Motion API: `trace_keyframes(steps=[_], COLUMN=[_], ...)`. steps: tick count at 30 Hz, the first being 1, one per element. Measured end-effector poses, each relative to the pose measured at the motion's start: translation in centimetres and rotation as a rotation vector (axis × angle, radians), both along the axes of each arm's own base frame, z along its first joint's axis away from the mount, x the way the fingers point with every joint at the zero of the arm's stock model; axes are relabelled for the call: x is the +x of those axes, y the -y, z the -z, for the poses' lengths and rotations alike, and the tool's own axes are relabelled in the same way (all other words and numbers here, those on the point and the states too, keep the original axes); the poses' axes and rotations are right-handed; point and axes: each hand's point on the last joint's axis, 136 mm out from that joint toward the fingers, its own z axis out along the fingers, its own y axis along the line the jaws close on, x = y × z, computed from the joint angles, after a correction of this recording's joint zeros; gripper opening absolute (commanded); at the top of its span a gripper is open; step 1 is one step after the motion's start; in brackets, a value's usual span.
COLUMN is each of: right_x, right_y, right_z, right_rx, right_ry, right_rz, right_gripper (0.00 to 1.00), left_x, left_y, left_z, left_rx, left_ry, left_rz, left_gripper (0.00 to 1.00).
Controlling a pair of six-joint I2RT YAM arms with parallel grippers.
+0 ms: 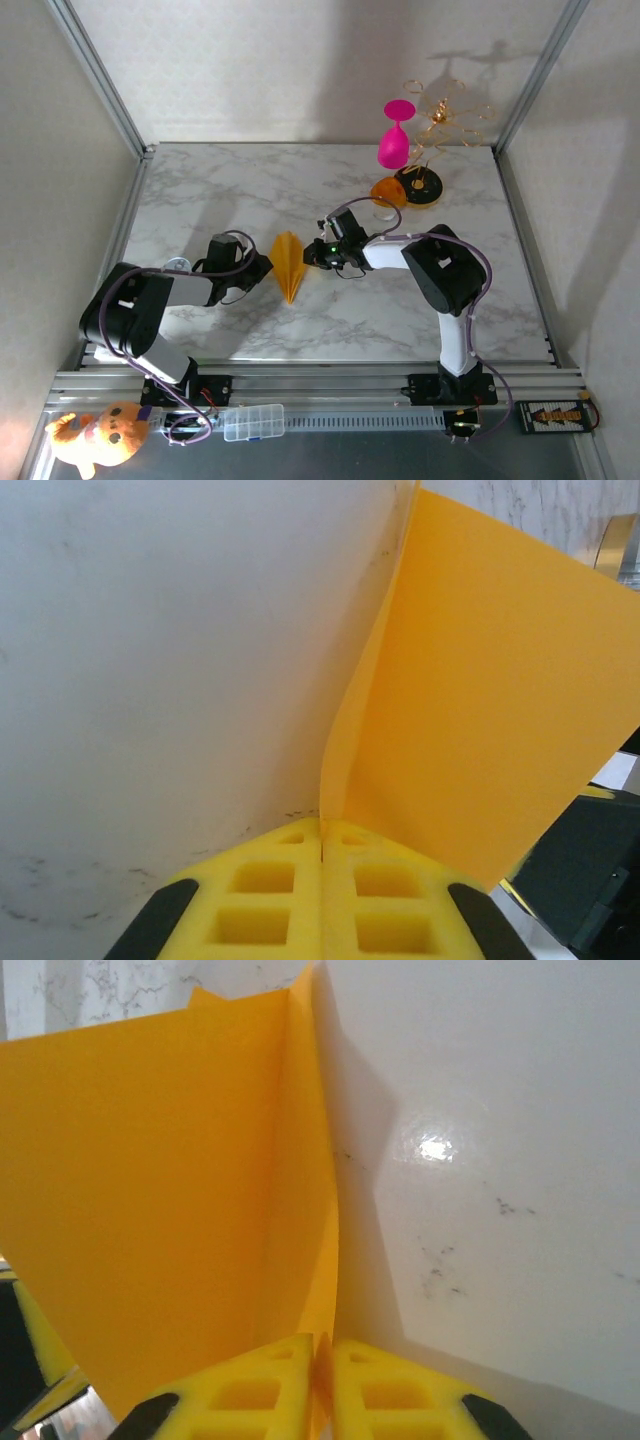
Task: Fold a paper plane with a square sheet of paper (pick it up from the middle)
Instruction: Turn over a paper plane at the center of the table.
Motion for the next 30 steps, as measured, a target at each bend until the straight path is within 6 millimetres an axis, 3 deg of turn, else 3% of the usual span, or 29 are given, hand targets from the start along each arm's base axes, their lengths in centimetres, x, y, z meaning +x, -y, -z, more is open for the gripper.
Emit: trace_keyframes(steps=[5, 9, 15, 21, 30], right_x=[0.1, 0.2, 0.1, 0.1, 0.1], right_y=[0.1, 0.1, 0.0, 0.0, -0.1], right_z=[0.0, 0.0, 0.0, -0.1, -0.1], right_rx=[-0.005, -0.006, -0.002, 0.000, 0.001], right_ry=[0.002, 0.004, 0.001, 0.001, 0.000], right_rz=[0.007, 0.009, 0.004, 0.003, 0.001], right_gripper=[0.05, 0.05, 0.05, 0.05, 0.05], left_x=[-0.2, -0.5, 0.0, -0.4, -2.7], left_y=[-0.3, -0.7, -0.8, 0.4, 3.3], left_z=[0.4, 0.3, -2.2, -5.2, -4.0], left_rx=[0.021, 0.045, 0.074, 0.077, 0.105], left_ry=[-0.014, -0.021, 0.024, 0.090, 0.042], left_rz=[-0.001, -0.008, 0.004, 0.051, 0.165], left_gripper=[0.03, 0.18, 0.32, 0.34, 0.31])
